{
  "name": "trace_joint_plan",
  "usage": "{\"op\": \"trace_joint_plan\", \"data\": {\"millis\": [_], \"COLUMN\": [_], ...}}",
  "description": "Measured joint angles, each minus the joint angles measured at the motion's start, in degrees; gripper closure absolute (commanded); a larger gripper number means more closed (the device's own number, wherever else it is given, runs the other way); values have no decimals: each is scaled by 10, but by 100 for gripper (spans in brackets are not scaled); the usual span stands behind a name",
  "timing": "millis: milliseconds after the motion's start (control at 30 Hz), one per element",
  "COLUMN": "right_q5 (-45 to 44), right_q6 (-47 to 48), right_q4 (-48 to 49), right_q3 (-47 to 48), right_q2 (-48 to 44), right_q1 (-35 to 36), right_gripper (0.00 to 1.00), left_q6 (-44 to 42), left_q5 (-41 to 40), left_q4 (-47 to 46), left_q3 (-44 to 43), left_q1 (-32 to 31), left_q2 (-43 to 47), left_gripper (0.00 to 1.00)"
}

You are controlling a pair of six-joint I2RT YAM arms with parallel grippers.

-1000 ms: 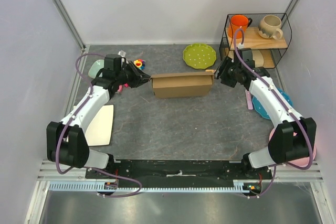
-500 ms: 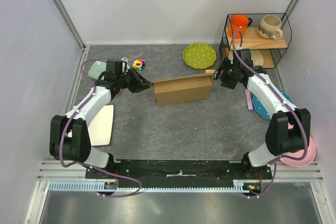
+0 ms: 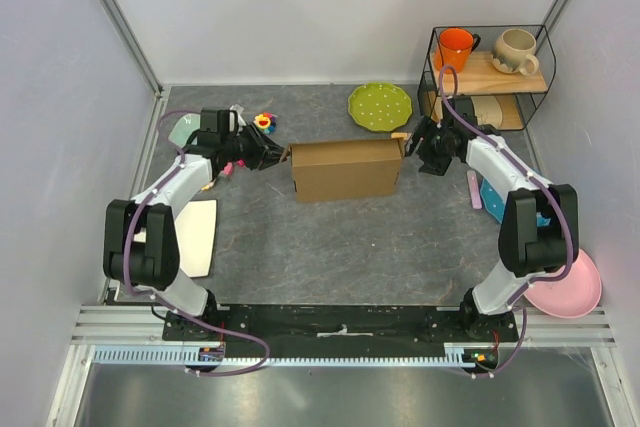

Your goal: Fold the paper box

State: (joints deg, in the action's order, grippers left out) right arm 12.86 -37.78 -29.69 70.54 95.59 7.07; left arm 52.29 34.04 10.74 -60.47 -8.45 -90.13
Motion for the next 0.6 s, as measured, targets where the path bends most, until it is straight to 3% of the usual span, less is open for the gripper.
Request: {"op": "trace_joint_plan", "data": {"millis": [300, 600], "right_q5": [-10, -66], "right_q6": [7, -3], "right_q4": [-2, -10], "right_q3": [0, -20], "right_q2": [1, -28], "right_q1": [-20, -65], "right_gripper": [23, 24], "left_q6": [-40, -70], "left_q5": [-19, -141], "left_q4": [45, 99], "left_q3": [-26, -58], "left_q1": [13, 39], "left_q2": [-14, -9], "left_gripper": [66, 64]}}
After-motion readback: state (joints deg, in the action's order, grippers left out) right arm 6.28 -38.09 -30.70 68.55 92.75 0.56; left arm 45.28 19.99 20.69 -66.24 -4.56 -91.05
